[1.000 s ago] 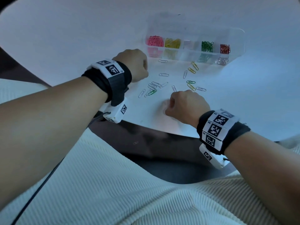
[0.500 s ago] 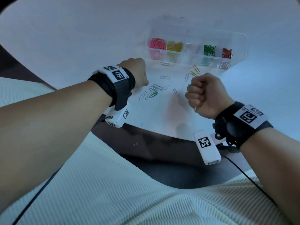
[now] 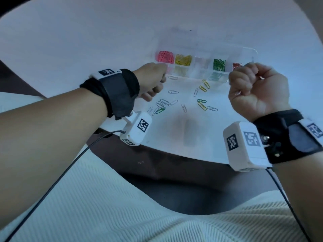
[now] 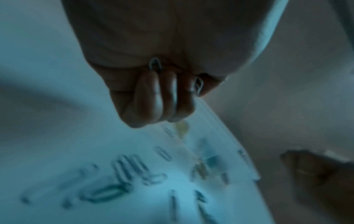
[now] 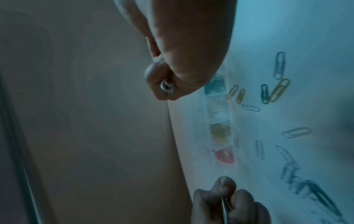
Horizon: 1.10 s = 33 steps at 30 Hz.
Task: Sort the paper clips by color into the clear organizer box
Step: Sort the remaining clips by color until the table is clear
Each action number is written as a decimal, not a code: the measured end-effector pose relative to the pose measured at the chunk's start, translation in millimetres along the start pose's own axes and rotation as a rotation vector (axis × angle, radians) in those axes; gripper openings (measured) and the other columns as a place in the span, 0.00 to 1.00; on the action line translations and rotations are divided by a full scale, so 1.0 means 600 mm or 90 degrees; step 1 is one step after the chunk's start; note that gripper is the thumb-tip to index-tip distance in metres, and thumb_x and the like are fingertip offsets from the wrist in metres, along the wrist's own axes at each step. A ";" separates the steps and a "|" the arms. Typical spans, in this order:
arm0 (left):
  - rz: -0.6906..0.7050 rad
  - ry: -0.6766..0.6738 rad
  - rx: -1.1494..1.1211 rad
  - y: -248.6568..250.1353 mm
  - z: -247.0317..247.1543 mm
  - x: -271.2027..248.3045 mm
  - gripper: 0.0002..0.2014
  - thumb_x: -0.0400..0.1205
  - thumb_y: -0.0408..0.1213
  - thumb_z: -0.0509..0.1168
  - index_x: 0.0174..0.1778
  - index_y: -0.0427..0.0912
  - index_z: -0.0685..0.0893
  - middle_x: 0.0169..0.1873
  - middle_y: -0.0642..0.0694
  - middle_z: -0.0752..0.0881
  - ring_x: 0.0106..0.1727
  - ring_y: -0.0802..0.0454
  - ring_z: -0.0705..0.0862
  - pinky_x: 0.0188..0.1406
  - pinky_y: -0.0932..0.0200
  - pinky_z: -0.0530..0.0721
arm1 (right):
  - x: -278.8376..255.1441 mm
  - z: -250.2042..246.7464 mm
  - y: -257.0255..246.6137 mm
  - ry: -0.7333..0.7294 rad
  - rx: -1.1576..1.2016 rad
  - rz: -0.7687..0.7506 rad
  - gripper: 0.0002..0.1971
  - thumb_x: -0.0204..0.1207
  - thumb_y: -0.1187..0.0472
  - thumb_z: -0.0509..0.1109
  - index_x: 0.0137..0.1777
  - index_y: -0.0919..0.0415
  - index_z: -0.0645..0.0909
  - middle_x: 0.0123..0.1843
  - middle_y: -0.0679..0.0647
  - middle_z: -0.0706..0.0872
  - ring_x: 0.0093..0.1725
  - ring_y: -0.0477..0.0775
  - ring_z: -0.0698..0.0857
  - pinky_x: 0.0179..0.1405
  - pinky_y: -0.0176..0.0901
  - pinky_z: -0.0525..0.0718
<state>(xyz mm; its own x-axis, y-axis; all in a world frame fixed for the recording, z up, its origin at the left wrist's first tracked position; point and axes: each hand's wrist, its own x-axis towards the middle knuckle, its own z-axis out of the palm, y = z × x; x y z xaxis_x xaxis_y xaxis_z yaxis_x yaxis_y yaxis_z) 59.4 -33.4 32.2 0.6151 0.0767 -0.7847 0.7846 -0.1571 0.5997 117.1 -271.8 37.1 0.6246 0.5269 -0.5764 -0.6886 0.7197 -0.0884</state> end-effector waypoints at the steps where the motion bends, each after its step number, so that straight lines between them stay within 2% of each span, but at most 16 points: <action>1: 0.000 -0.048 -0.069 0.008 0.004 -0.007 0.06 0.73 0.35 0.49 0.31 0.47 0.61 0.20 0.51 0.58 0.25 0.53 0.50 0.23 0.63 0.49 | -0.003 0.006 -0.006 0.007 -0.023 -0.019 0.09 0.68 0.66 0.57 0.28 0.59 0.64 0.23 0.51 0.61 0.18 0.51 0.61 0.09 0.40 0.59; 5: 0.032 -0.182 -0.201 0.025 0.028 -0.023 0.07 0.73 0.35 0.45 0.30 0.47 0.62 0.17 0.51 0.58 0.25 0.54 0.48 0.23 0.64 0.46 | -0.003 0.007 0.002 0.101 -0.210 -0.081 0.12 0.64 0.62 0.59 0.27 0.53 0.58 0.24 0.46 0.55 0.19 0.46 0.54 0.13 0.36 0.48; 8: 0.058 -0.207 -0.265 0.029 0.033 -0.027 0.08 0.71 0.33 0.42 0.28 0.45 0.62 0.16 0.49 0.59 0.24 0.54 0.49 0.21 0.65 0.47 | 0.018 0.020 0.018 0.152 -0.343 -0.074 0.14 0.65 0.60 0.61 0.27 0.52 0.57 0.24 0.46 0.53 0.19 0.46 0.52 0.10 0.36 0.50; 10: 0.075 -0.204 -0.303 0.030 0.031 -0.029 0.05 0.65 0.31 0.44 0.28 0.44 0.64 0.16 0.49 0.60 0.23 0.54 0.50 0.20 0.67 0.48 | 0.036 0.039 0.024 0.157 -0.417 -0.090 0.12 0.70 0.61 0.59 0.28 0.53 0.62 0.23 0.46 0.55 0.19 0.46 0.53 0.10 0.36 0.52; 13: 0.078 -0.167 -0.290 0.034 0.028 -0.029 0.07 0.62 0.31 0.47 0.28 0.42 0.69 0.19 0.48 0.61 0.22 0.55 0.51 0.19 0.69 0.48 | 0.066 0.067 0.027 0.154 -0.502 -0.165 0.14 0.79 0.62 0.54 0.33 0.59 0.73 0.23 0.48 0.59 0.20 0.48 0.53 0.15 0.35 0.53; 15: 0.064 -0.135 -0.256 0.042 0.029 -0.028 0.09 0.69 0.32 0.48 0.28 0.41 0.72 0.21 0.48 0.62 0.21 0.55 0.53 0.19 0.69 0.48 | 0.084 0.084 0.030 0.143 -0.532 -0.215 0.12 0.79 0.64 0.54 0.39 0.62 0.77 0.24 0.50 0.59 0.23 0.49 0.53 0.18 0.35 0.54; 17: 0.041 -0.102 -0.222 0.054 0.029 -0.027 0.12 0.75 0.39 0.51 0.26 0.43 0.70 0.22 0.50 0.61 0.23 0.55 0.51 0.18 0.70 0.49 | 0.100 0.095 0.034 0.138 -0.536 -0.261 0.11 0.78 0.65 0.54 0.42 0.64 0.78 0.26 0.51 0.59 0.26 0.51 0.52 0.21 0.37 0.56; 19: 0.021 -0.062 -0.204 0.068 0.030 -0.024 0.15 0.77 0.46 0.55 0.25 0.47 0.65 0.22 0.52 0.59 0.24 0.54 0.49 0.16 0.70 0.50 | 0.112 0.099 0.039 0.128 -0.522 -0.298 0.11 0.78 0.65 0.55 0.40 0.64 0.78 0.27 0.52 0.60 0.29 0.53 0.53 0.24 0.39 0.56; 22: 0.023 0.012 -0.232 0.088 0.032 -0.013 0.15 0.78 0.45 0.57 0.26 0.48 0.63 0.23 0.52 0.60 0.25 0.54 0.50 0.15 0.67 0.51 | 0.125 0.095 0.045 0.122 -0.552 -0.338 0.12 0.77 0.67 0.55 0.36 0.63 0.78 0.25 0.52 0.66 0.24 0.52 0.62 0.26 0.40 0.64; 24: 0.036 0.057 -0.264 0.103 0.039 -0.004 0.13 0.78 0.42 0.57 0.29 0.46 0.64 0.24 0.51 0.61 0.24 0.54 0.52 0.17 0.66 0.53 | 0.132 0.089 0.044 0.153 -0.607 -0.330 0.11 0.74 0.71 0.57 0.36 0.62 0.78 0.26 0.52 0.72 0.25 0.51 0.71 0.30 0.40 0.72; 26: 0.050 0.079 -0.291 0.120 0.049 0.002 0.12 0.79 0.40 0.57 0.31 0.45 0.65 0.24 0.50 0.62 0.23 0.53 0.55 0.19 0.65 0.55 | 0.134 0.082 0.040 0.182 -0.648 -0.297 0.09 0.73 0.71 0.60 0.38 0.60 0.79 0.30 0.52 0.78 0.31 0.52 0.78 0.40 0.42 0.77; 30: 0.057 0.093 -0.306 0.146 0.069 0.011 0.11 0.79 0.42 0.59 0.32 0.44 0.69 0.24 0.49 0.68 0.22 0.53 0.62 0.22 0.65 0.62 | 0.127 0.072 0.029 0.170 -0.661 -0.241 0.06 0.75 0.65 0.63 0.40 0.62 0.81 0.41 0.55 0.86 0.46 0.54 0.85 0.53 0.43 0.77; 33: 0.044 0.100 -0.279 0.159 0.081 0.017 0.12 0.78 0.45 0.61 0.32 0.44 0.73 0.25 0.50 0.71 0.24 0.53 0.68 0.25 0.65 0.69 | 0.119 0.072 0.022 0.175 -0.681 -0.209 0.10 0.79 0.59 0.64 0.47 0.64 0.84 0.48 0.56 0.88 0.52 0.53 0.85 0.58 0.43 0.77</action>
<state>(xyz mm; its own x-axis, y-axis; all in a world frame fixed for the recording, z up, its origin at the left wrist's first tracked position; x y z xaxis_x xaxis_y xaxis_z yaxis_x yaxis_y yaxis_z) 136.4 -95.5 73.9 0.6446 0.2346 -0.7276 0.6796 0.2602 0.6859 168.3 -205.3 29.9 0.8207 0.1747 -0.5440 -0.5500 -0.0167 -0.8350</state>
